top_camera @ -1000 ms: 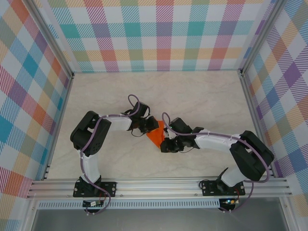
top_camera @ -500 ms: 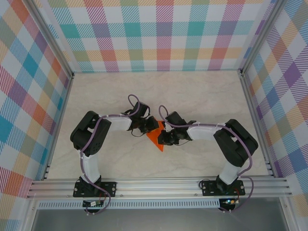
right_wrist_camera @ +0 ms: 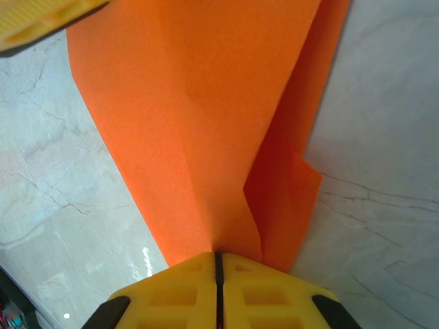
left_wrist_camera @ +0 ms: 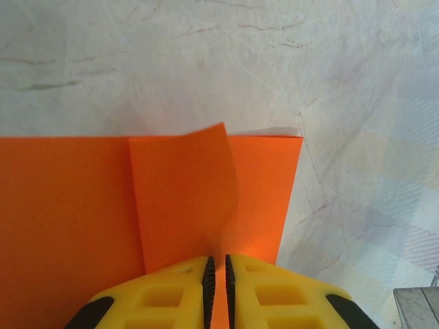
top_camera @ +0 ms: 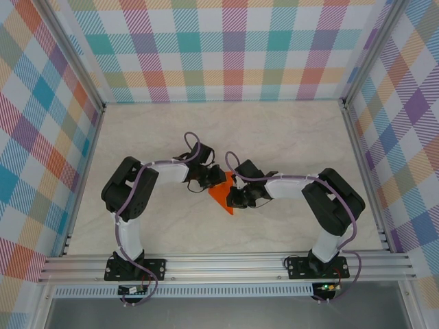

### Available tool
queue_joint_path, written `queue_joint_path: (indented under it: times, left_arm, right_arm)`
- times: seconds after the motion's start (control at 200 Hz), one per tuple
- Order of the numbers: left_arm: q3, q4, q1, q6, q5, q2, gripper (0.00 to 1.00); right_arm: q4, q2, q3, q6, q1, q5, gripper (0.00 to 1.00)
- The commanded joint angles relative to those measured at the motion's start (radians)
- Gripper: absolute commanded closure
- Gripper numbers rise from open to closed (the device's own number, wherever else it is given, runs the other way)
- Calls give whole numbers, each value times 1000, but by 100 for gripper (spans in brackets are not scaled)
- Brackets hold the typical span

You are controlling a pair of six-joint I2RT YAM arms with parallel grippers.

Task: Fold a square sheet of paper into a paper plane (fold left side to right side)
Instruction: Fourth fold the wing at the center of the table.

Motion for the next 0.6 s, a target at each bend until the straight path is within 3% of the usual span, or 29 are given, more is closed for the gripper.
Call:
queue_joint_path:
  times: [0.0, 0.395, 0.595]
  left_arm:
    - [63, -61, 72, 75, -95, 74, 83]
    - [271, -117, 202, 134, -27, 211, 83]
    - [290, -98, 234, 148, 26, 168, 83]
  right_arm:
    - [-167, 55, -50, -8, 5, 65, 93]
    - [-137, 50, -70, -4, 5, 53, 97]
    - [-124, 55, -69, -2, 5, 53, 97]
